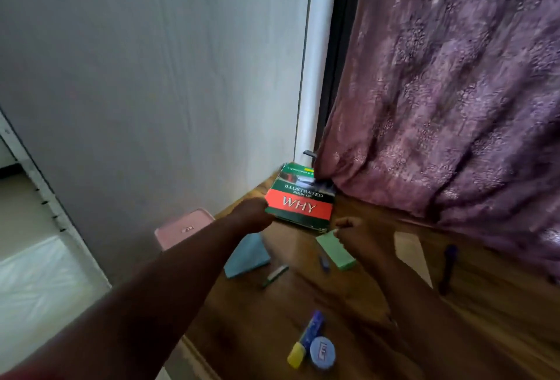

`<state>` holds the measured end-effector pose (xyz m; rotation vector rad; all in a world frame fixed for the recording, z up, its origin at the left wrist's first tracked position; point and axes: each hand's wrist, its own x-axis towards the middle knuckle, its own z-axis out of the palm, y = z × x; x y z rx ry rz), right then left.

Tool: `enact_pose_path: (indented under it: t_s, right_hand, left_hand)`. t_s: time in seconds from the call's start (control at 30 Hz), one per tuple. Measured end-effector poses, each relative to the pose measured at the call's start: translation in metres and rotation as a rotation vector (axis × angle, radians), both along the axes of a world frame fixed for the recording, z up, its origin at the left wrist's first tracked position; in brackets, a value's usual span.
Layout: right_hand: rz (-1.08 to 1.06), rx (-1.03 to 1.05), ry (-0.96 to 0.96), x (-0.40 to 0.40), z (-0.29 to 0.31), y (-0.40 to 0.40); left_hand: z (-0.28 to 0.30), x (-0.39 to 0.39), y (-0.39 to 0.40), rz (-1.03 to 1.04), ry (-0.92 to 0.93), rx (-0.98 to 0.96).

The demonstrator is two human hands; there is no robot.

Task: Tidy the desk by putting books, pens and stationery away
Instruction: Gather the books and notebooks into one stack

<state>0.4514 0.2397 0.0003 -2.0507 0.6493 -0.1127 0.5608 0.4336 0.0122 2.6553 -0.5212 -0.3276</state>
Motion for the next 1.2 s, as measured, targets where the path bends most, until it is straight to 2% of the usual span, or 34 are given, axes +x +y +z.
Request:
enact_pose_path:
  t_s: [0.23, 0.33, 0.53, 0.63, 0.73, 0.83, 1.07, 1.2]
  right_hand:
    - [-0.082, -0.199, 0.070, 0.096, -0.030, -0.018]
    - [-0.117, -0.092, 0.068, 0.113, -0.030, -0.007]
    - [-0.224, 0.313, 0.034, 0.147, -0.043, -0.022]
    - [-0.230, 0.565, 0.138, 0.147, -0.035, -0.030]
    - [-0.235, 0.601, 0.152, 0.147, -0.032, -0.033]
    - [-0.222, 0.668, 0.144, 0.141, -0.029, -0.033]
    - [-0.244, 0.688, 0.172, 0.092, -0.003, -0.028]
    - [-0.275, 0.708, 0.129, 0.048, 0.012, -0.026]
  left_hand:
    - [-0.015, 0.068, -0.016, 0.219, 0.142, -0.176]
    - [-0.024, 0.084, -0.029, 0.313, 0.205, -0.205]
    - [-0.035, 0.097, -0.052, 0.493, 0.329, -0.369]
    - [-0.023, 0.096, -0.054, 0.404, 0.436, -0.513]
    - [-0.006, 0.088, -0.053, 0.337, 0.482, -0.590]
    - [0.007, 0.077, -0.048, 0.338, 0.556, -0.571]
    - [0.028, 0.038, -0.031, 0.495, 0.707, -0.651]
    - [0.038, 0.007, -0.024, 0.491, 0.784, -0.648]
